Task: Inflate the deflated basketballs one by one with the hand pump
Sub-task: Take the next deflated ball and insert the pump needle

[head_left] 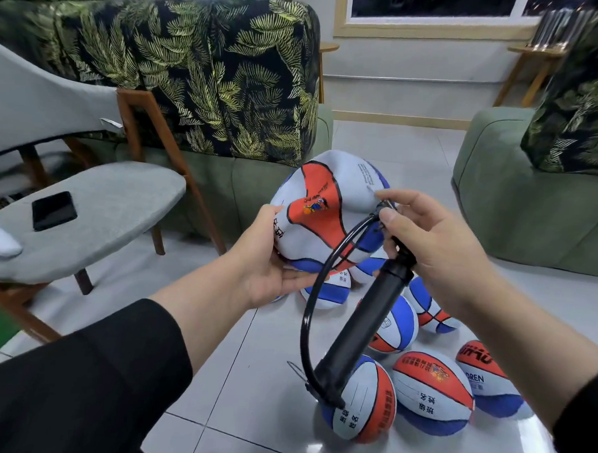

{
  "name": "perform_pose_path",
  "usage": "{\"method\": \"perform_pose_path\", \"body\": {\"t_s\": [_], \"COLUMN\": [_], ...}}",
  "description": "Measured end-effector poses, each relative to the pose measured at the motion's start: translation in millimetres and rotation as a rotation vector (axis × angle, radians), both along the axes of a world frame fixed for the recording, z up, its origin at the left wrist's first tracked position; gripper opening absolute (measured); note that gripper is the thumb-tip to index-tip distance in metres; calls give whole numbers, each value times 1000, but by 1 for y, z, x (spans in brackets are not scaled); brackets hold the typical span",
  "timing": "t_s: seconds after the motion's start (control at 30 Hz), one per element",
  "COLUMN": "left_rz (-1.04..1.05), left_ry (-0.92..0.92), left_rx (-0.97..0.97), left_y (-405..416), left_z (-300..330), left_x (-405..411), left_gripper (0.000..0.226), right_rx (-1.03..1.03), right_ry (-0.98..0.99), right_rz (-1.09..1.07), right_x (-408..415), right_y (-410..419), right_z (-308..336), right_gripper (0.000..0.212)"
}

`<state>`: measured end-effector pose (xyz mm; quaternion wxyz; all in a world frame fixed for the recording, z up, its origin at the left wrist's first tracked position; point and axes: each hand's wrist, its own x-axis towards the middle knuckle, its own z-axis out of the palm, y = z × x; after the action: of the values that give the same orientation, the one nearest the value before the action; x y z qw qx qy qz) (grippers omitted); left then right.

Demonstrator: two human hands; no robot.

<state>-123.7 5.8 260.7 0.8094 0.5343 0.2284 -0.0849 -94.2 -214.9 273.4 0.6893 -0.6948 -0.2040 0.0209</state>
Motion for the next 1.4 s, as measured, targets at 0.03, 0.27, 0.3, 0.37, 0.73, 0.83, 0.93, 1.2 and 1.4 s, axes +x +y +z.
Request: {"method": "perform_pose_path", "body": {"t_s": [0.03,0.27,0.3,0.37,0.73,0.83,0.93,1.2,1.4], "left_rz": [-22,-61,-55,-33,-15,-3,9,2,17], "left_ry": [-1,23,24,19,25,13,-13,-77,-132], "left_rx": [-7,-37,-52,-52,36,-15,-42,-29,-32], "left_y": [1,3,3,4,15,16,14,20,32], "left_z": [0,-3,-2,2,0,-1,-1,-9,-21], "left_x": [1,-1,-1,-2,1,2,2,-1,1], "left_gripper": [51,53,53,52,60,59,51,49,55], "right_rx": [12,84,95,108,48,33,17,50,34], "right_ry": [-5,1,2,6,2,1,-13,-60,-70], "right_rz": [-10,-25,-28,-36,19,23,14,-47,-37], "right_x": [1,5,5,4,-4,-6,-7,-5,-2], "right_y": [1,3,2,2,6,8,9,3,-4], "right_z": [1,4,5,6,5,6,6,15,22], "right_gripper": [19,18,18,18,22,23,25,23,39]}}
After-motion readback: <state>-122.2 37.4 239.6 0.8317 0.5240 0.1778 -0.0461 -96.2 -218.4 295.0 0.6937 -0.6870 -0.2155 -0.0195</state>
